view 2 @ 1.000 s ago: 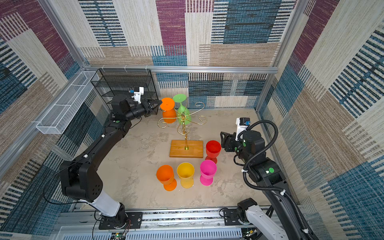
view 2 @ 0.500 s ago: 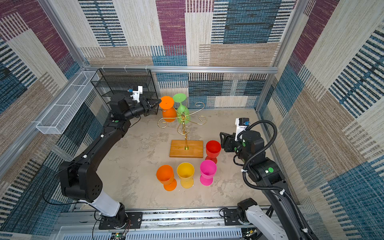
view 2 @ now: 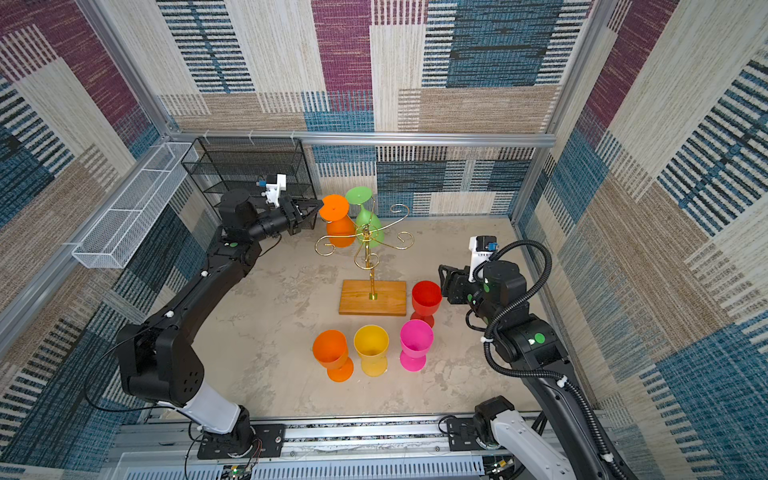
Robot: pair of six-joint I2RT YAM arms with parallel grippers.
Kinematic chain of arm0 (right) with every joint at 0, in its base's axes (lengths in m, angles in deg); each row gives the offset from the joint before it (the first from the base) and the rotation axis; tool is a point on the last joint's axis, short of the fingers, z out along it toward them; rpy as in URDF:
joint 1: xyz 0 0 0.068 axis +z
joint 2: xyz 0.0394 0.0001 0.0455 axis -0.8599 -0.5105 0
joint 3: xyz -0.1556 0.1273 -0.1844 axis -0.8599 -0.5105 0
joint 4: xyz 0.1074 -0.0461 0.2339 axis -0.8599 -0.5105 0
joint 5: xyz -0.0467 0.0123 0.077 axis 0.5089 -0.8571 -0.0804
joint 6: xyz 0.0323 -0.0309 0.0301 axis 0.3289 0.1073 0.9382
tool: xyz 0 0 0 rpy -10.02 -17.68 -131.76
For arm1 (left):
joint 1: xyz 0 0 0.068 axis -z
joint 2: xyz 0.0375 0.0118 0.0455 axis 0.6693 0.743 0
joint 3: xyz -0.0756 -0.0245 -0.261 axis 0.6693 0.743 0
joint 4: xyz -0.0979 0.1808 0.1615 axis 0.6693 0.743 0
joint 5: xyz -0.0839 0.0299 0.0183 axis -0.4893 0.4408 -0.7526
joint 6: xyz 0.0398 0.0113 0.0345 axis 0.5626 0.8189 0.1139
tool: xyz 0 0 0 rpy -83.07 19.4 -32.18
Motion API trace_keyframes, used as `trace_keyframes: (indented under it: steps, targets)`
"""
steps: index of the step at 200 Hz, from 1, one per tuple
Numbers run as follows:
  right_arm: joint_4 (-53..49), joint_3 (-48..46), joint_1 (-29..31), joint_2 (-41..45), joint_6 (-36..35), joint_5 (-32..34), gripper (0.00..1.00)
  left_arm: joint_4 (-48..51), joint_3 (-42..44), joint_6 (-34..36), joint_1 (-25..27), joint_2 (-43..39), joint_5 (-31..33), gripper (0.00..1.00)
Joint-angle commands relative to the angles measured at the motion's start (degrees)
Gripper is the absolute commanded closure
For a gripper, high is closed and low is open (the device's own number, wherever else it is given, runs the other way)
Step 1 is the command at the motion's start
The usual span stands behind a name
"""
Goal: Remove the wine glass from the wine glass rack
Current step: 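Close the left gripper on the foot of the orange glass, then lift the orange glass off its hook with the left gripper while the right reaches in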
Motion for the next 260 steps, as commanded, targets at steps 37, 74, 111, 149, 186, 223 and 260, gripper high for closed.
trace_keyframes:
  steps: [37,74,111,149,186,223,260]
  targets:
    - [2.5,-0.5,-0.1,0.2,-0.1,-0.9,0.31,1.5,0.5,2.6,0.0,-2.1,-3.8,1.00]
    - [2.7,-0.8,-0.2,0.2,0.0,-1.3,0.31,3.5,0.7,4.1,0.0,-2.4,-4.7,1.00]
    - [2.5,-0.9,-0.2,0.5,0.0,-1.2,0.31,4.5,1.8,4.7,0.0,-4.1,-5.3,1.00]
    - [2.8,-1.2,-0.2,0.5,-0.1,-1.4,0.31,7.9,3.8,6.9,-0.3,-7.9,-3.9,1.00]
    - [2.9,-1.5,-0.2,0.5,-0.2,-1.5,0.31,7.4,6.2,5.5,-2.3,-11.2,-4.1,1.00]
    - [2.9,-1.6,-0.2,1.3,0.0,-0.8,0.31,6.8,11.2,3.6,-7.2,-18.4,-4.1,1.00]
    - [5.1,-1.5,-0.3,3.2,0.4,0.0,0.31,12.5,11.2,5.3,-11.4,-28.0,-2.8,1.00]
